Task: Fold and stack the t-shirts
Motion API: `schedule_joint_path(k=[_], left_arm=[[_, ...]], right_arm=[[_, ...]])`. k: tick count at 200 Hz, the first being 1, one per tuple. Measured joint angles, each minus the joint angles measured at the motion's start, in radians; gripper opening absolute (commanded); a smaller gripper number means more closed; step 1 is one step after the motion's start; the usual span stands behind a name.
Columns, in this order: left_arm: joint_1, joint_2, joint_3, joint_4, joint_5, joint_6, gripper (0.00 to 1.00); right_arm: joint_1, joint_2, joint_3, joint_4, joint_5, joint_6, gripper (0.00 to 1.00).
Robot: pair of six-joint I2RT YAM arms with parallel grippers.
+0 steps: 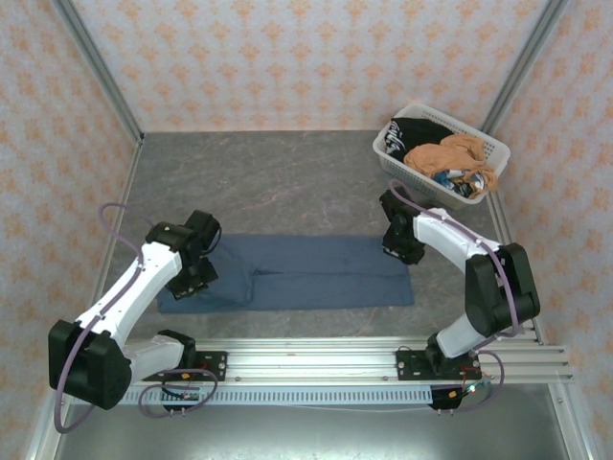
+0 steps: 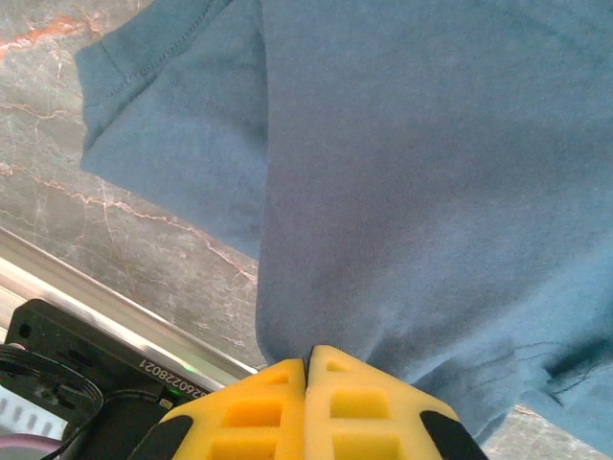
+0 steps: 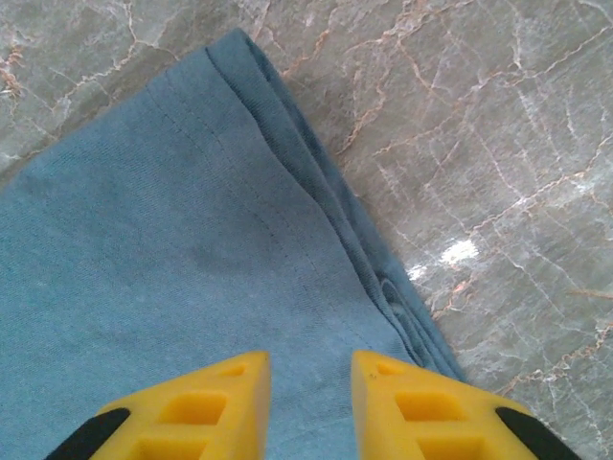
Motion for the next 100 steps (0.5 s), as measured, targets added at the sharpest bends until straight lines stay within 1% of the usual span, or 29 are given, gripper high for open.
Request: schedule_joint_path(k=[34, 100], left_arm=[[-0.025, 0.000, -0.048, 0.016, -0.019, -0.018, 0.00], [-0.038, 0.002, -0.115, 0.082, -0.029, -0.071, 0.00]], right_arm=[[0.000, 0.024, 0.000, 0.011, -0.008, -0.003, 0.28], [0.000, 0.042, 0.000, 0.025, -0.019, -0.004, 0.27]])
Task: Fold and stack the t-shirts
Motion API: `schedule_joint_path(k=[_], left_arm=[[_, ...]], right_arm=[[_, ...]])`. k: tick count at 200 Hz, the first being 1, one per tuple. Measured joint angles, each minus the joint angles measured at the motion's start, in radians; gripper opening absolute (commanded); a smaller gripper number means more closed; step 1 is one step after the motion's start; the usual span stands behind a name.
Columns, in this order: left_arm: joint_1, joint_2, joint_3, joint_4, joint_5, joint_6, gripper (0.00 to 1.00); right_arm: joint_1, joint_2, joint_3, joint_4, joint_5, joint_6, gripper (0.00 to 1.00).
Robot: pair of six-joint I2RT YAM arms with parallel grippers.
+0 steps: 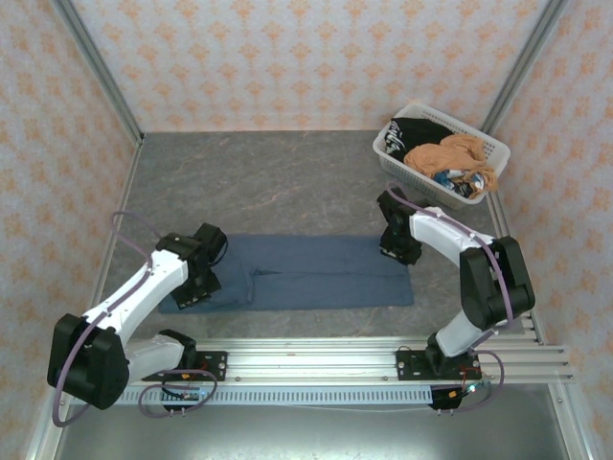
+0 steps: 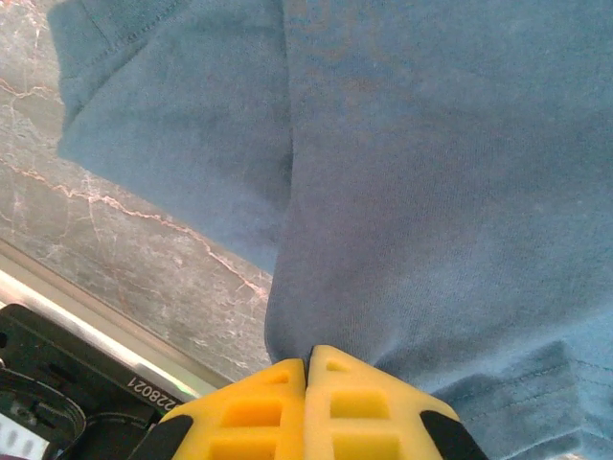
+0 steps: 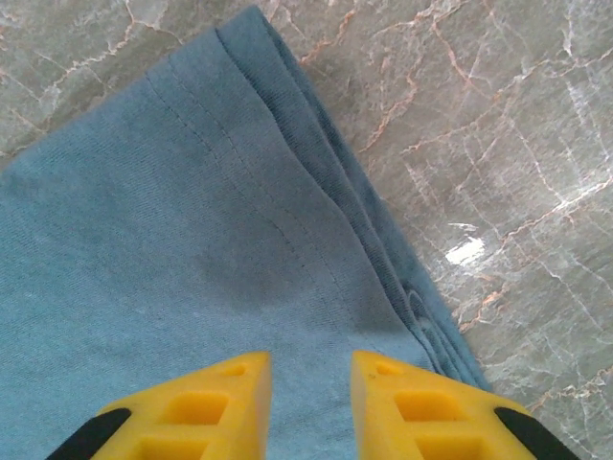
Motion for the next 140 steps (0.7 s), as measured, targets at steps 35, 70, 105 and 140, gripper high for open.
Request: schedule_joint_path(k=[35, 70, 105, 140], left_arm=[[-0.007, -0.001, 0.006, 0.000, -0.030, -0.023, 0.00], [-0.007, 0.005, 0.124, -0.013, -0.108, -0.016, 0.00], [-0.021, 0.011, 0.229, -0.013, -0.127, -0.004, 0.00], [-0.085, 0.037, 0.302, -0.017, -0.116, -0.016, 0.00]], right_arm=[[0.000, 0.001, 0.000, 0.005, -0.007, -0.003, 0.27], [-0.001, 0.035, 0.001, 0.020, -0.014, -0.003, 0.27], [-0.017, 0.084, 0.006, 0.021, -0.014, -0.003, 0.27], [-0.031, 0.098, 0.046, 0.019, -0.010, -0.003, 0.27]])
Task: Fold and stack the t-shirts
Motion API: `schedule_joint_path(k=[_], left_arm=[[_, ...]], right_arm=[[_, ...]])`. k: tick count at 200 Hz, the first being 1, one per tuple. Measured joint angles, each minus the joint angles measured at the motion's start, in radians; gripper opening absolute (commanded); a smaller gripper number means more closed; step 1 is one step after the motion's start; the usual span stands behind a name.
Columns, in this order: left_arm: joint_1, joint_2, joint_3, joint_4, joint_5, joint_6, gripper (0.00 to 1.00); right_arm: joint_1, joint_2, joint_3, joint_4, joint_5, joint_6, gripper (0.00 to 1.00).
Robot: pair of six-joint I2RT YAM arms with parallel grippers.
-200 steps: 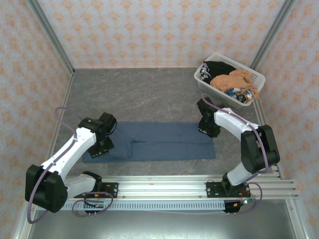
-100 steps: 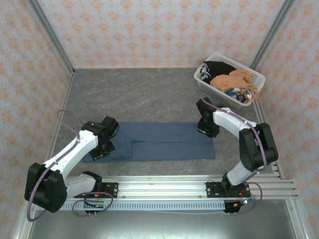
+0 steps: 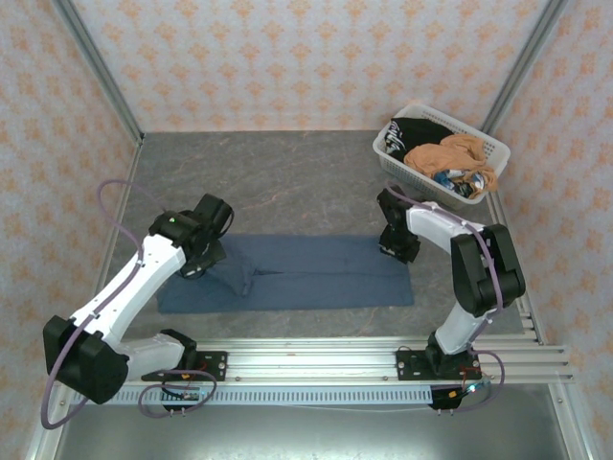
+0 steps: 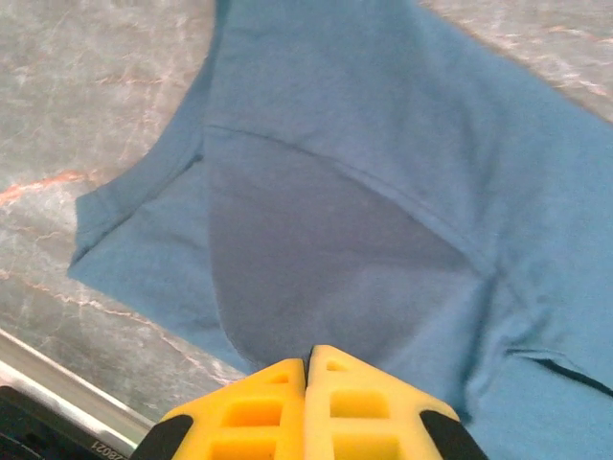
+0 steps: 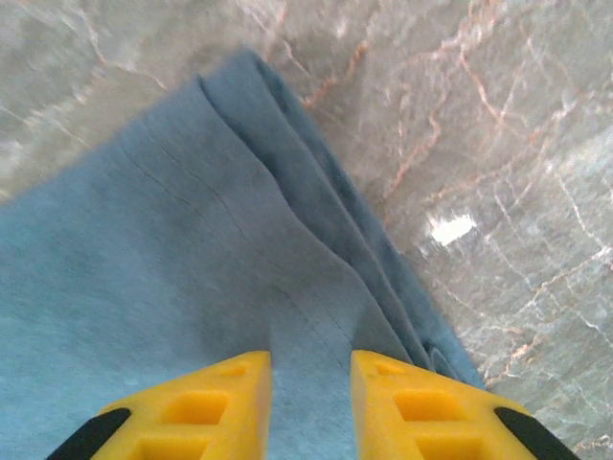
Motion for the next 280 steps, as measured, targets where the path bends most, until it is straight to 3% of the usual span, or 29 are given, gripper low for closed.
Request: schedule_joint_path(k=[43, 84, 177, 247, 280], left_arm=[[-0.125, 0.014, 0.005, -0.001, 0.023, -0.063, 0.00], [-0.142, 0.042, 0.003, -0.028, -0.016, -0.074, 0.00], [-0.056, 0.124, -0.005, -0.054, -0.292, 0.002, 0.00], [-0.011, -0.066, -0.290, 0.080, -0.383, -0.197, 0.00], [0.004, -0.092, -0.359, 0.206, -0.397, -0.219, 0.00]], right_arm=[[-0.001, 0.016, 0.015, 0.000, 0.000, 0.000, 0.27], [-0.001, 0.024, 0.015, 0.000, -0.004, 0.000, 0.27], [-0.005, 0.053, 0.012, 0.003, -0.027, -0.007, 0.28], [-0.007, 0.053, 0.011, 0.004, -0.031, -0.006, 0.28], [-0.007, 0.052, 0.009, 0.006, -0.031, -0.004, 0.28]])
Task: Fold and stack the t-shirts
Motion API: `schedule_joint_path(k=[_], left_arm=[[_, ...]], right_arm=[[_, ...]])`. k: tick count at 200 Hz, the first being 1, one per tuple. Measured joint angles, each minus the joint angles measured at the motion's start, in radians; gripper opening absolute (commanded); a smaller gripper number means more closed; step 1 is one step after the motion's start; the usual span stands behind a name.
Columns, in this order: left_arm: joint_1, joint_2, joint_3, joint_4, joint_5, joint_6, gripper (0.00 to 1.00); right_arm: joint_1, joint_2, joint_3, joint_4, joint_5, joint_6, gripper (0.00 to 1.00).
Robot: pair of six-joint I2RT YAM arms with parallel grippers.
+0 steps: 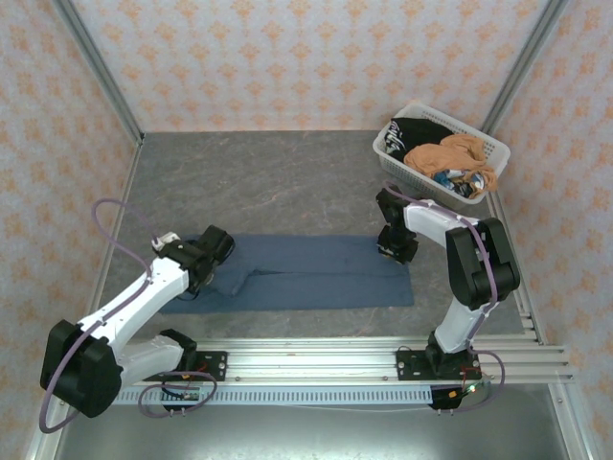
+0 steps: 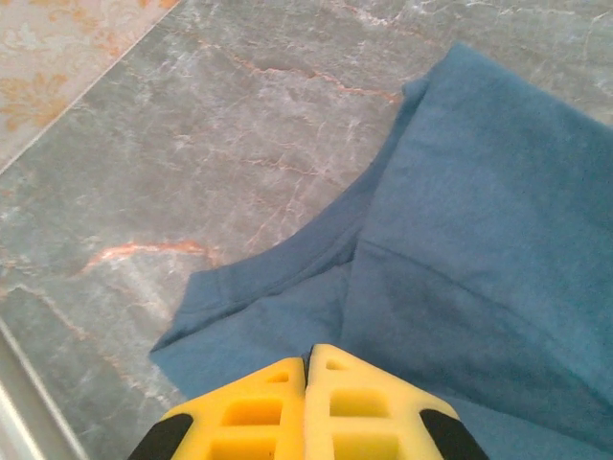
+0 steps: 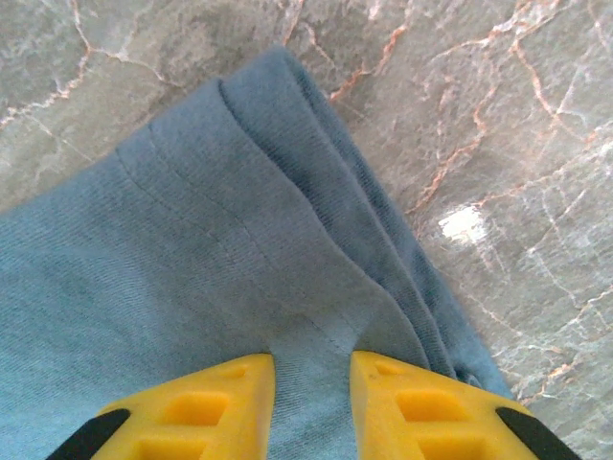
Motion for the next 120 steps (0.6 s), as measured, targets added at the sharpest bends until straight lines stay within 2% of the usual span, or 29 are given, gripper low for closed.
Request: schedule_joint_path(k=[51, 75, 97, 120], left_arm=[[0.028, 0.026, -0.047, 0.124, -0.008, 0.000, 0.00], [0.072, 0.063, -0.061, 0.145, -0.007, -0.006, 0.16], [0.141, 0.104, -0.059, 0.145, 0.004, -0.010, 0.39], [0.228, 0.140, -0.031, 0.129, 0.043, 0.014, 0.42]], right_arm=[[0.000, -0.011, -0.015, 0.015, 0.000, 0.001, 0.28], [0.000, -0.016, -0.019, 0.020, 0.000, 0.001, 0.28], [0.000, -0.021, -0.024, 0.021, 0.000, 0.001, 0.28], [0.000, -0.032, -0.033, 0.020, 0.000, 0.000, 0.28]])
